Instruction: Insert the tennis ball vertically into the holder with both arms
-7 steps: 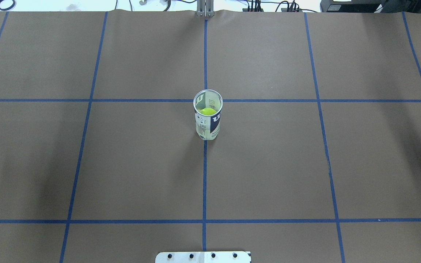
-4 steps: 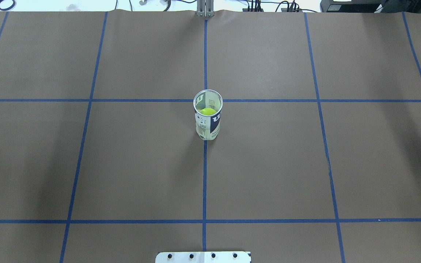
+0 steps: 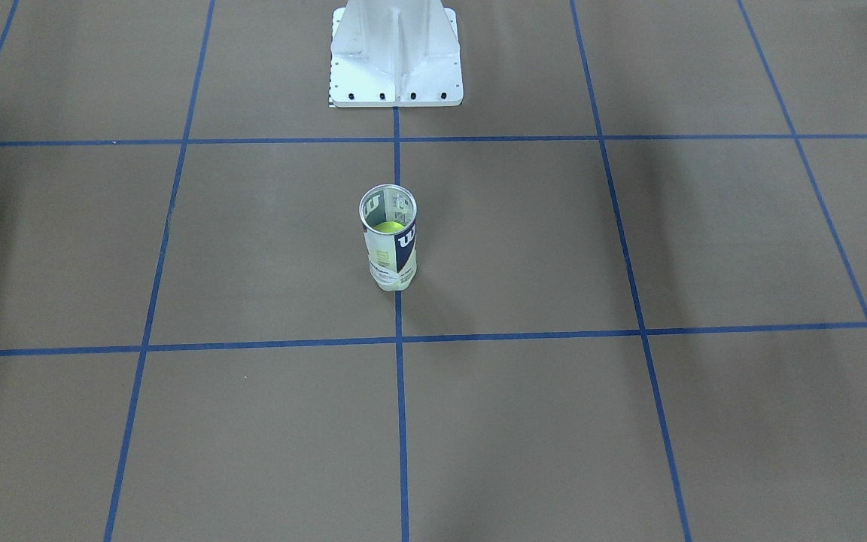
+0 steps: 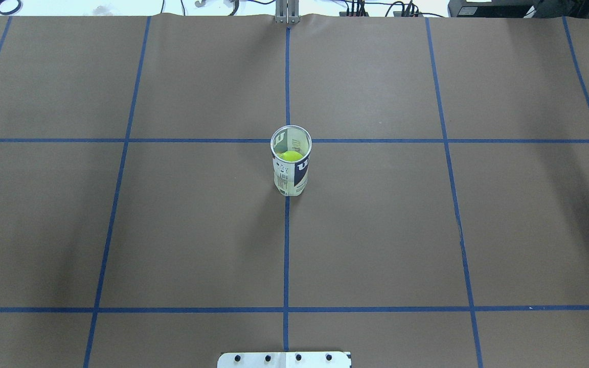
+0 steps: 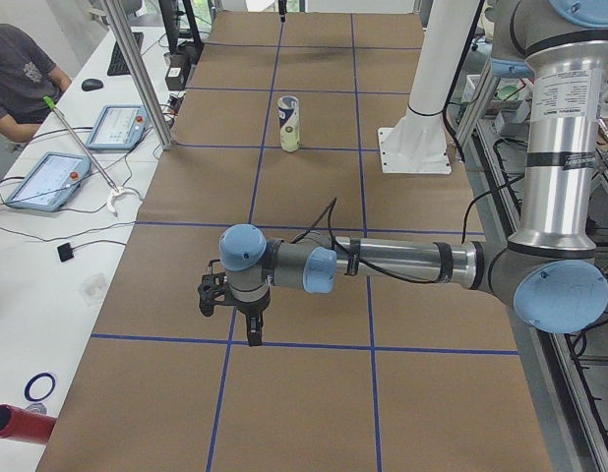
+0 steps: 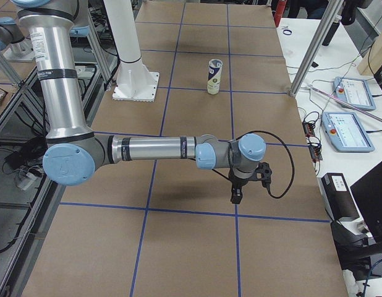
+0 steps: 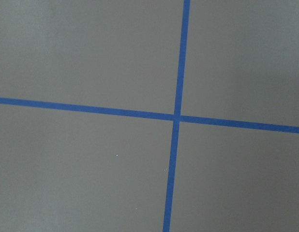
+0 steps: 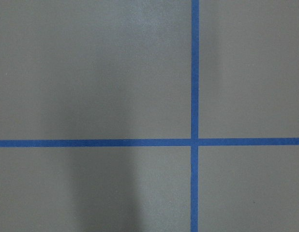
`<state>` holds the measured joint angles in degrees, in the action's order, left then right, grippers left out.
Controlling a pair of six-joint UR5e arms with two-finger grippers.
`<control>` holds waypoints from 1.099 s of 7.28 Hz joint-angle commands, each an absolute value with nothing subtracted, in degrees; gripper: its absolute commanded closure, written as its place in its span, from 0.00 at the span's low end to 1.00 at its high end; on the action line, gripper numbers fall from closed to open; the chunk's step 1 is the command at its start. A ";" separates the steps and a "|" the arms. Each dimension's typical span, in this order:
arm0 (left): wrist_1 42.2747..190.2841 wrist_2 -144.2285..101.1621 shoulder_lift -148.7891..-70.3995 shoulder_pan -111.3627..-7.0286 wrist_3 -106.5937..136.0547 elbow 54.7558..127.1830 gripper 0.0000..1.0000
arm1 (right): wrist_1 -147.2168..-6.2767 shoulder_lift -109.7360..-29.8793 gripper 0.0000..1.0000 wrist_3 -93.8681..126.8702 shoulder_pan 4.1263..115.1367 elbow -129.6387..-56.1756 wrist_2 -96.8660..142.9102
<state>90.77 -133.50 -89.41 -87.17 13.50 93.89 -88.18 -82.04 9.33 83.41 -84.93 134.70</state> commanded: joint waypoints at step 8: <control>97.91 -134.91 -82.01 -87.02 6.68 95.81 0.00 | -88.68 -82.09 0.01 9.67 83.32 -87.28 133.68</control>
<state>98.08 -135.30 -83.32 -87.16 6.85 96.25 -88.48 -82.24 9.50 83.36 -87.19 133.87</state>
